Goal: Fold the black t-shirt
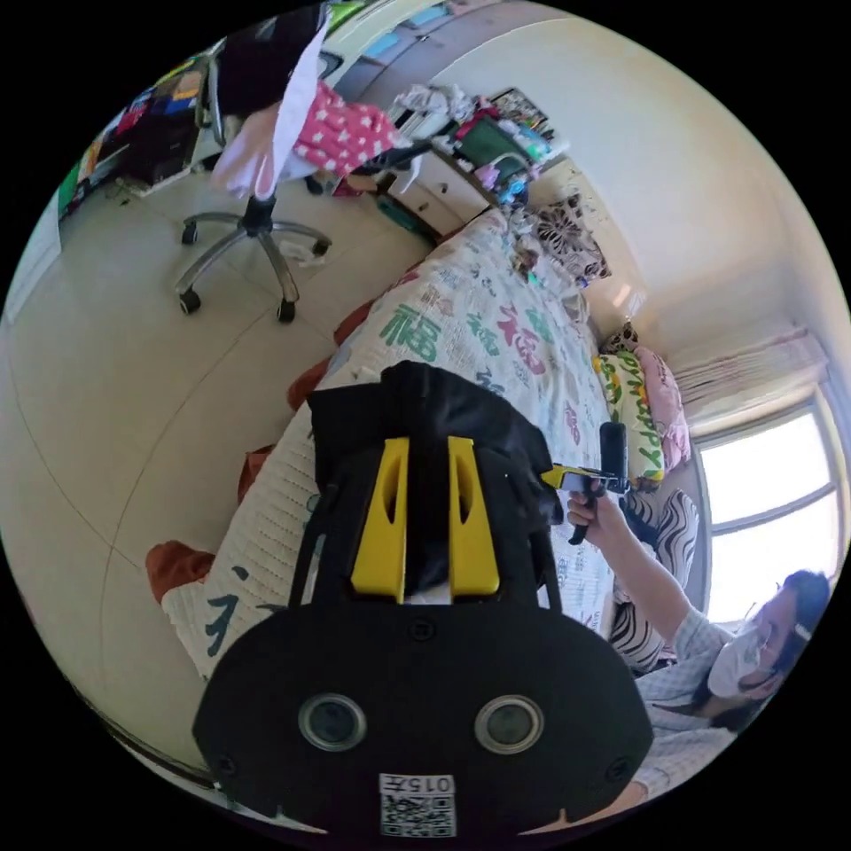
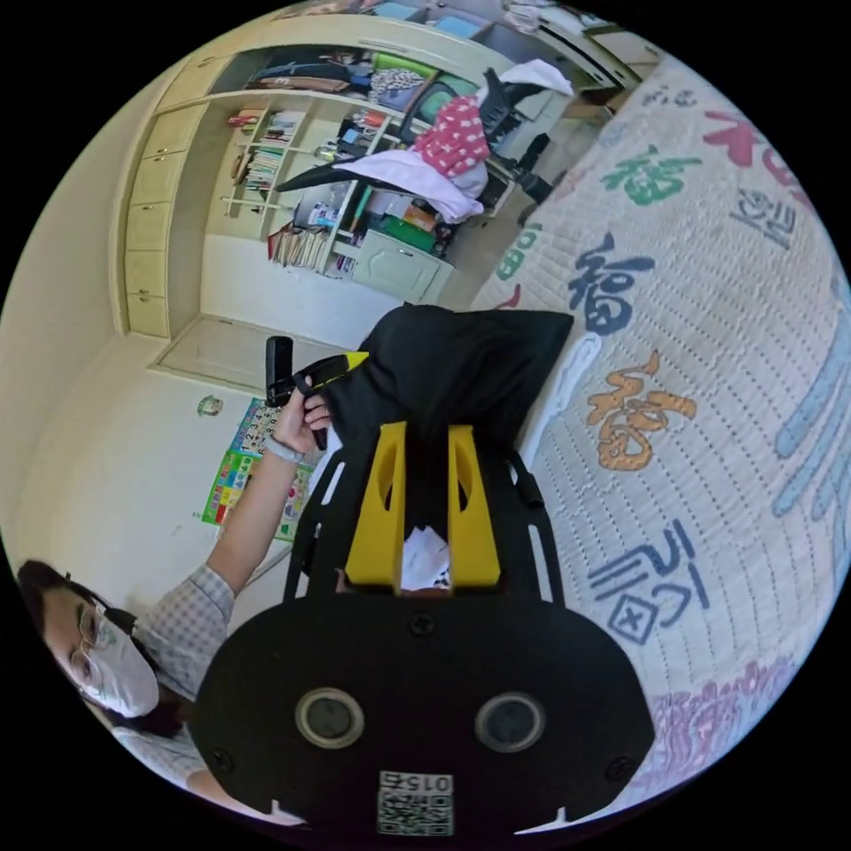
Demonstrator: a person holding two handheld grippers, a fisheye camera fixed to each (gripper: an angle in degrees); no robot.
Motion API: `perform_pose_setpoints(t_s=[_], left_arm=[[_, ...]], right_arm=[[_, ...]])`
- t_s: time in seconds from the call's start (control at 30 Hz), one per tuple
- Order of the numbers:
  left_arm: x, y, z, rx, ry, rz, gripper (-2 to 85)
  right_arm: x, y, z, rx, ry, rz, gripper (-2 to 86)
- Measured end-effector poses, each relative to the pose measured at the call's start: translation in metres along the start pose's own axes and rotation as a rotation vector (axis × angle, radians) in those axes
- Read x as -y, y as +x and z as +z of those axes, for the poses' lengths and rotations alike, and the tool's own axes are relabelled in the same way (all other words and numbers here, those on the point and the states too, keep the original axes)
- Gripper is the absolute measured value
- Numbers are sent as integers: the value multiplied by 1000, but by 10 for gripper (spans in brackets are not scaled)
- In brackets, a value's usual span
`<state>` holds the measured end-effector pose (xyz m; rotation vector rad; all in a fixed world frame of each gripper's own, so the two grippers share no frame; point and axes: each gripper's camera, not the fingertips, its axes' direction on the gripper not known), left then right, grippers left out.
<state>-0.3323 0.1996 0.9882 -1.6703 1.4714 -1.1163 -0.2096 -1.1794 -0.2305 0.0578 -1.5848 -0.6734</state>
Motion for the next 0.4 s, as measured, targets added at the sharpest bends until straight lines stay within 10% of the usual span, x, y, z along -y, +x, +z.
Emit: perform_pose_setpoints(t_s=[0.4], left_arm=[[-241,33,-74,-75,266,37,84]], right_arm=[[-118,-56,25,133,-228,8,91]])
